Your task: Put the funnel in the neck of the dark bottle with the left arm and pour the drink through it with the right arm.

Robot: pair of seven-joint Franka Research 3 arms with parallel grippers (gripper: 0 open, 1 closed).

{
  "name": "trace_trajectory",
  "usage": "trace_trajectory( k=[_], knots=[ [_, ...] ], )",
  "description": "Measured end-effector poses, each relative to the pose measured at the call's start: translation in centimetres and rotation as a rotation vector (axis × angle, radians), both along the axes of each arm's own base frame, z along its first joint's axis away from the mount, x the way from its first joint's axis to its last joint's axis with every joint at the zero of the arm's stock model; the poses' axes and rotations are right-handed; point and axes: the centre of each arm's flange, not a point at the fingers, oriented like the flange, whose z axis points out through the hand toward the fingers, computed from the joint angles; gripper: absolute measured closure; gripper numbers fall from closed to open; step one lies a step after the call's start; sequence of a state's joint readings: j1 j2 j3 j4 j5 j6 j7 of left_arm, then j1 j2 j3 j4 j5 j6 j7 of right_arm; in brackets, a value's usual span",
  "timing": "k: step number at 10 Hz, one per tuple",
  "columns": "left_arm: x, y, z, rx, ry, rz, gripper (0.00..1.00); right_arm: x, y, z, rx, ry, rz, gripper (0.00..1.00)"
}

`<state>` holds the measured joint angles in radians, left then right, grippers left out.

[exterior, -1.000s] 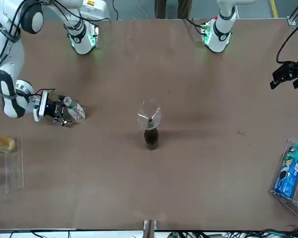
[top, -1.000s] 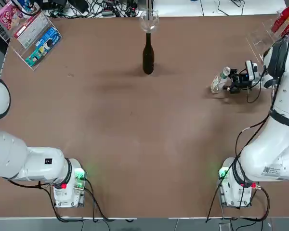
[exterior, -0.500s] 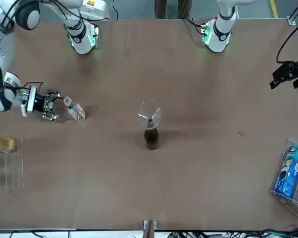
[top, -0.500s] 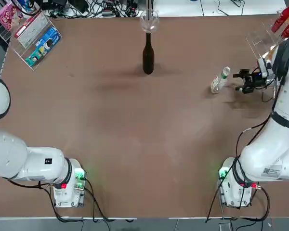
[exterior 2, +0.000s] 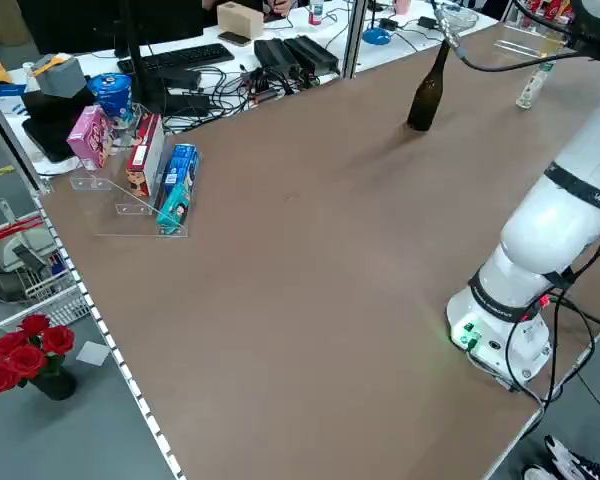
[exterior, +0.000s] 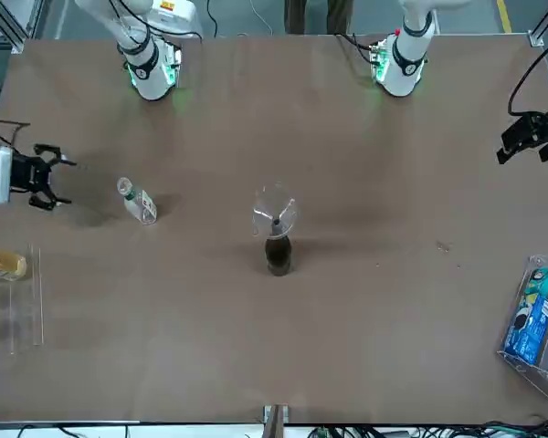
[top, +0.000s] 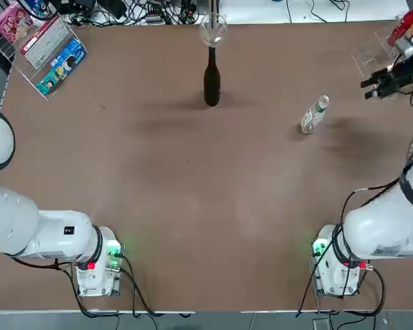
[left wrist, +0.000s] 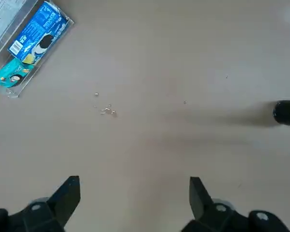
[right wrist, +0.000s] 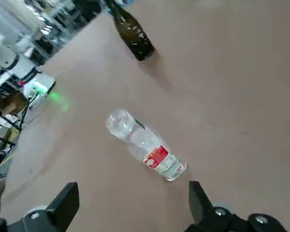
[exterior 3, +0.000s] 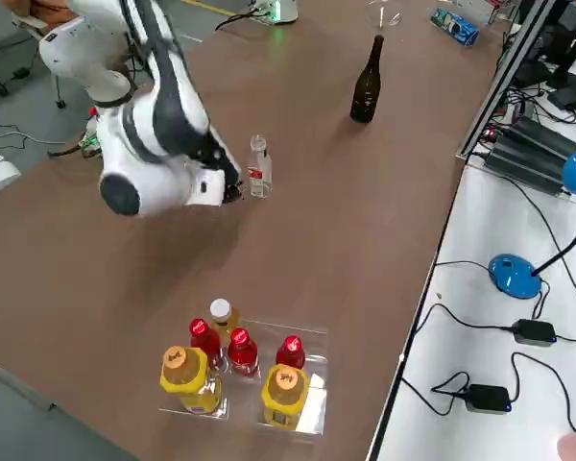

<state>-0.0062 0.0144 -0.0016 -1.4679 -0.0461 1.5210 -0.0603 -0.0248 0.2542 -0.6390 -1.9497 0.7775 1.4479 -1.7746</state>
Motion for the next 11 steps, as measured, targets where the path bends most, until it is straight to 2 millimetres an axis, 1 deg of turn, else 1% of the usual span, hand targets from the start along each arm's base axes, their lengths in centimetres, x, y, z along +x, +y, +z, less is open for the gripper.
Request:
trace_trajectory(
  k=[1,2,3,4,5,6,9,11],
  knots=[
    [0.0,0.2,0.1,0.000,-0.003,0.003,0.00,1.0,0.6,4.7,-0.087,0.064,-0.042,0.00],
    [0.0,0.5,0.6,0.000,-0.014,0.007,0.00,2.0,1.7,9.1,-0.178,0.124,-0.086,0.00],
    [-0.1,1.4,1.2,0.001,-0.025,0.022,0.00,3.0,3.2,12.8,-0.270,0.187,-0.137,0.00],
    [-0.1,3.1,1.7,0.002,-0.038,0.051,0.00,3.6,5.0,15.7,-0.363,0.250,-0.197,0.00],
    [-0.3,4.4,2.6,0.004,-0.056,0.062,0.00,3.8,6.9,17.9,-0.437,0.302,-0.255,0.00],
    [-0.3,4.6,2.8,0.005,-0.062,0.063,0.00,3.6,8.7,19.5,-0.499,0.351,-0.320,0.00],
    [0.0,3.1,2.6,0.004,-0.057,0.036,0.00,2.8,13.8,24.0,-0.695,0.444,-0.537,0.00],
    [0.0,2.4,2.5,0.004,-0.055,0.023,0.00,1.8,15.8,26.6,-0.763,0.476,-0.650,0.00]
  ],
)
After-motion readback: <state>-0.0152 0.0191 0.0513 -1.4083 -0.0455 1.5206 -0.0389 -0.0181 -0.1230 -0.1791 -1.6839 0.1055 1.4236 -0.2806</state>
